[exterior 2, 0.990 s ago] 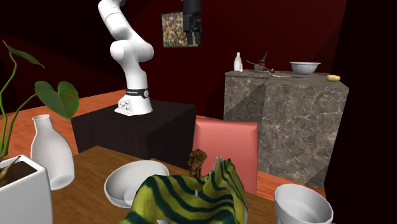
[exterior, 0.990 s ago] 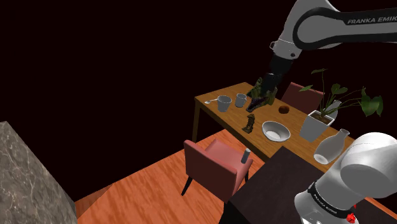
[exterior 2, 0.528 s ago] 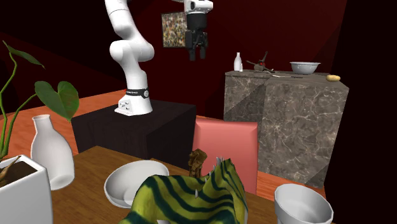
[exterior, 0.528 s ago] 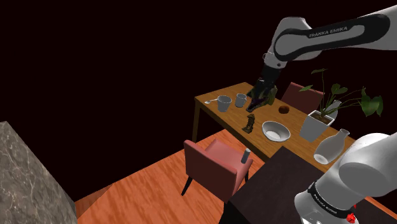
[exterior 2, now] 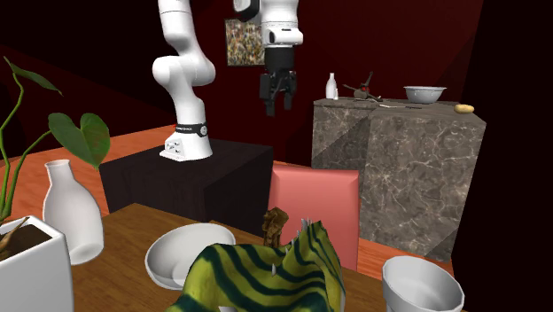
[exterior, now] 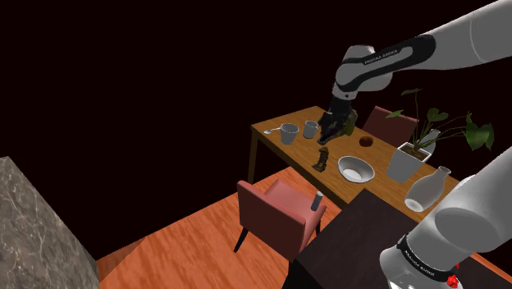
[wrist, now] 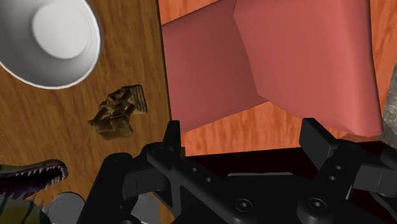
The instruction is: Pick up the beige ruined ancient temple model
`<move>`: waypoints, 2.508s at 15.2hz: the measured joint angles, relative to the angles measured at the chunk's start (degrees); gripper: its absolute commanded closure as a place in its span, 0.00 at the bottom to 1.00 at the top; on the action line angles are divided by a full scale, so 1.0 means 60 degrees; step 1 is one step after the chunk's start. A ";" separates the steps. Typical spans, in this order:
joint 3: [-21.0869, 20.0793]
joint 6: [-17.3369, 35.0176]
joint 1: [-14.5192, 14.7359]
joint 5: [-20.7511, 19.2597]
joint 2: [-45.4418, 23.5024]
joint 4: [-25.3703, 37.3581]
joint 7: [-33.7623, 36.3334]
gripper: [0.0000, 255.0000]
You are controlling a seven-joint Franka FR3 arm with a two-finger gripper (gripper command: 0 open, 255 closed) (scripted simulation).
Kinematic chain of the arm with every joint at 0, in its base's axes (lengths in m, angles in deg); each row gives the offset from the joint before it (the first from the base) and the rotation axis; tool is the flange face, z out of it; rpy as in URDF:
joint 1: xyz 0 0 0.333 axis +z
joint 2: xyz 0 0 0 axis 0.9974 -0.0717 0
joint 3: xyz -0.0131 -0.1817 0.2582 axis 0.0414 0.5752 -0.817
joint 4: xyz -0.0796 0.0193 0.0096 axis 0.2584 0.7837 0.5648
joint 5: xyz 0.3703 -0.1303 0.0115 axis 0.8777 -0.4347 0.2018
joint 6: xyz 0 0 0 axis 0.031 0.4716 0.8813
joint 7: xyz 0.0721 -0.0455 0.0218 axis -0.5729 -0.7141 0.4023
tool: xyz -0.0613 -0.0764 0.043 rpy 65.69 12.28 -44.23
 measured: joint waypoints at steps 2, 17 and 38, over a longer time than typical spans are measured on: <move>0.0138 0.0246 -0.0094 0.0155 -0.0673 0.0300 -0.0119 0.00; 0.0541 0.1055 -0.1462 0.1724 -0.5994 0.3748 -0.1118 0.00; 0.0346 0.1600 -0.1822 0.2111 -0.7424 0.4504 -0.1293 1.00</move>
